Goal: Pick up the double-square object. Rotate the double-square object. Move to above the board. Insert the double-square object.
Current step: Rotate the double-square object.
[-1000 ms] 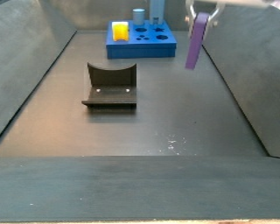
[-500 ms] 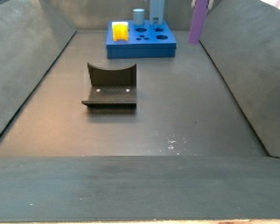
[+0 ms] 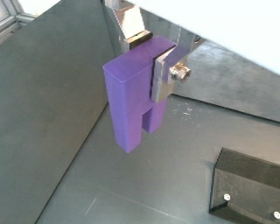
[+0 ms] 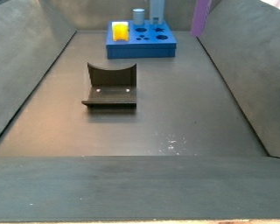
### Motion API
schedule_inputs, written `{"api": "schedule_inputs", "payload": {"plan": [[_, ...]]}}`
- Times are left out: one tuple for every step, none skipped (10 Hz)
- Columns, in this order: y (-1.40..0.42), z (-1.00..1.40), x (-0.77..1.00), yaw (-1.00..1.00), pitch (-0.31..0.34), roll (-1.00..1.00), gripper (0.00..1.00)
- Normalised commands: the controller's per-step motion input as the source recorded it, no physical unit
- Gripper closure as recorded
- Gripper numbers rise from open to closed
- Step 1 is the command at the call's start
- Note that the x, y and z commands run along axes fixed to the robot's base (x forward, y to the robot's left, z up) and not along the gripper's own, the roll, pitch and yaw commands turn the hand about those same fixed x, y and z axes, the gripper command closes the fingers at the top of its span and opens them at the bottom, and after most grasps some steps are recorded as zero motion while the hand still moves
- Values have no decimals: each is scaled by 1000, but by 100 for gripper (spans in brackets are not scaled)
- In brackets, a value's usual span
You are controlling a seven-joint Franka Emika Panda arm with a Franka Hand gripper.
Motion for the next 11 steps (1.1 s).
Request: {"api": "schedule_inputs", "payload": {"plan": [[4, 5, 43, -1000, -1, -2, 100], [8, 4, 41, -1000, -1, -2, 100], [8, 2, 39, -1000, -1, -3, 100], [12, -1, 35, -1000, 0, -4, 100], [13, -2, 35, -1000, 1, -4, 100], [14, -3, 33, -1000, 1, -5, 100], [15, -3, 33, -1000, 2, -6, 100], [15, -4, 32, -1000, 3, -8, 100], [15, -4, 32, -984, 3, -9, 100], [15, -4, 32, -568, 4, -9, 100], [15, -4, 32, -424, 4, -9, 100]]}}
